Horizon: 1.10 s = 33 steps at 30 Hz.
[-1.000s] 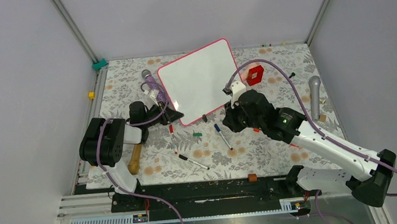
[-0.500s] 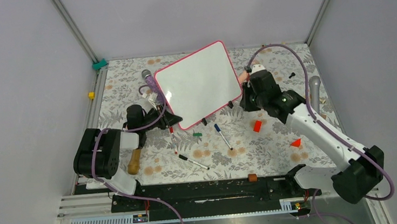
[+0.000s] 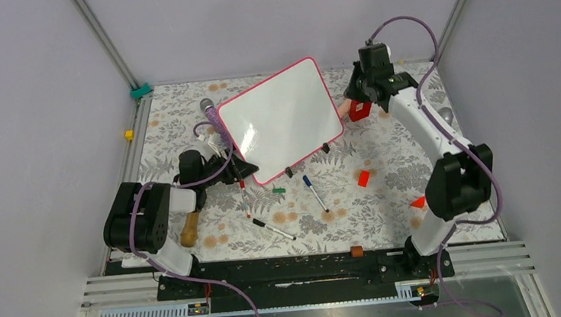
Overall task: Write a sentence on the whiteboard
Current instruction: Move the whiteboard to the center of the board, then adjust the whiteboard at the center of the board.
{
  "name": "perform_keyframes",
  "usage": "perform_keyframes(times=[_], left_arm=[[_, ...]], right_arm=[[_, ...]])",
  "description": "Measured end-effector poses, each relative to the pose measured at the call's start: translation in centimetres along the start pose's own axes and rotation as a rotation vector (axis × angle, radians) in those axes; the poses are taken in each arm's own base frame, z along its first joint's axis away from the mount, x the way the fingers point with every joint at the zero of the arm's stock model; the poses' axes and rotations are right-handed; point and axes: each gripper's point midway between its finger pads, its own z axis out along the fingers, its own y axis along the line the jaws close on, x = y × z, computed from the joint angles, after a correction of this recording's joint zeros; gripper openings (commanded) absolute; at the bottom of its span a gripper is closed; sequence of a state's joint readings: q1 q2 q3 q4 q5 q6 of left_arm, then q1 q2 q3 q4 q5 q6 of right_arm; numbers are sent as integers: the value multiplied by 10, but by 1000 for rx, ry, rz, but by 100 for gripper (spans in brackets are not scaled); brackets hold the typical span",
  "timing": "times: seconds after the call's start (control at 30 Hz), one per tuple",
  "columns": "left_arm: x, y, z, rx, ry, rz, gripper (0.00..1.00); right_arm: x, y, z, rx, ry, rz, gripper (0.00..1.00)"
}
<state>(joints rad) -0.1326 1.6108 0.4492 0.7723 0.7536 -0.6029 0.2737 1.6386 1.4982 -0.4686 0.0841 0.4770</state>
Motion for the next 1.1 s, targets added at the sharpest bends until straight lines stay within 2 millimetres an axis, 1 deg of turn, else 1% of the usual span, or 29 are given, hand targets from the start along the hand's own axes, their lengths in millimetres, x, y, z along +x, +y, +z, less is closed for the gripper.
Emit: perform_keyframes(times=[0.07, 0.1, 0.13, 0.23, 0.3, 0.33, 0.5, 0.6, 0.77, 0.83, 0.93, 1.1], left_arm=[[0, 2, 0, -9, -6, -1, 57], [-1, 3, -1, -13, -10, -1, 57], [-1, 3, -1, -15, -14, 1, 57], [-5, 4, -2, -18, -24, 4, 57], [-8, 4, -3, -21, -34, 7, 57], [-10, 4, -4, -21, -38, 8, 57], [-13, 4, -6, -19, -48, 13, 57], [-14, 3, -6, -12, -52, 19, 57], [-17, 0, -5, 4, -58, 33, 56], [-17, 0, -5, 9, -58, 35, 56], [-17, 0, -4, 13, -57, 36, 57], [-17, -1, -4, 15, -58, 38, 57]], right_arm=[[-17, 2, 16, 2, -21, 39, 0], [-29, 5, 27, -2, -35, 67, 0], [-35, 7, 36, -14, -40, 87, 0], [-52, 12, 63, -52, -48, 155, 0], [-56, 14, 81, -81, -40, 197, 0], [-59, 15, 93, -104, -36, 227, 0], [-61, 11, 142, -158, -42, 354, 0], [-64, 9, 158, -171, -63, 414, 0], [-75, 16, 177, -215, -99, 511, 0], [-75, 18, 184, -232, -103, 557, 0], [-69, 18, 199, -239, -94, 625, 0], [-50, 13, 224, -204, -44, 706, 0]])
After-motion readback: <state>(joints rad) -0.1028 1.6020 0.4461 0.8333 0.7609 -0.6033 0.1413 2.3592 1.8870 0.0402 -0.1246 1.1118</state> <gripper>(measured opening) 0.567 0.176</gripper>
